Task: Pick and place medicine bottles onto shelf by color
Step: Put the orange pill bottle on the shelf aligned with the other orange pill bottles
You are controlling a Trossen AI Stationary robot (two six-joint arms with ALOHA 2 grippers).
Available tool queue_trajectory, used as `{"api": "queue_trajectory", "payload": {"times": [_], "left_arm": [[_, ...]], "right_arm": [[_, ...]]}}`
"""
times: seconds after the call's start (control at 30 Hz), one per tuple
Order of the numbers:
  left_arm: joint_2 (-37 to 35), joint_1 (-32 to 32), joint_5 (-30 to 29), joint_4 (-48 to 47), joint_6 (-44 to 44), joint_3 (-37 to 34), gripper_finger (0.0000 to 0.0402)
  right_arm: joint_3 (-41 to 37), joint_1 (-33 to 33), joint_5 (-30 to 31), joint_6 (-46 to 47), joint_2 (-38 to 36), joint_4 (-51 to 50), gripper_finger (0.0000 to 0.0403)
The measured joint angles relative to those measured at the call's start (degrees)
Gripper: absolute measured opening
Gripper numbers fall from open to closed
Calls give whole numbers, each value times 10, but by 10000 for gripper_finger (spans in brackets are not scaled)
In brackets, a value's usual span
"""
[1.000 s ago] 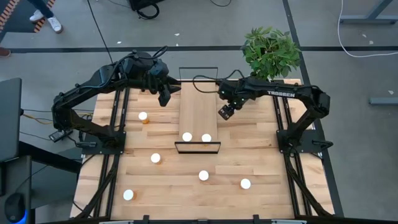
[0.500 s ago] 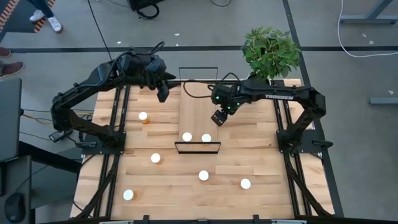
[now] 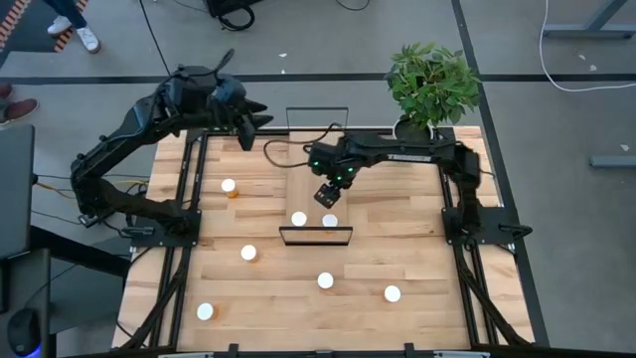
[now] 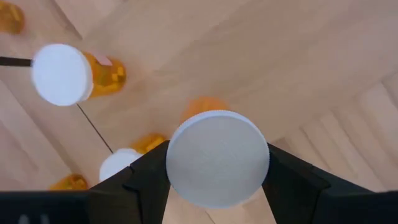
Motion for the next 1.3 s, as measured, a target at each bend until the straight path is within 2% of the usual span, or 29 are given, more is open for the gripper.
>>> {"api": "queue_trajectory", "payload": {"times": [0.27,0.7,1.3], "left_arm": [[-8,3,0,12,3,0,172],[-8,3,0,11,5,0,172],[-7,2,0,16,6,0,172]], "right_arm": [[7,9,7,-16,49,-54,228],[7,10,59,-11,49,-6,228],[-43,6,56,21,48,9,228]]}}
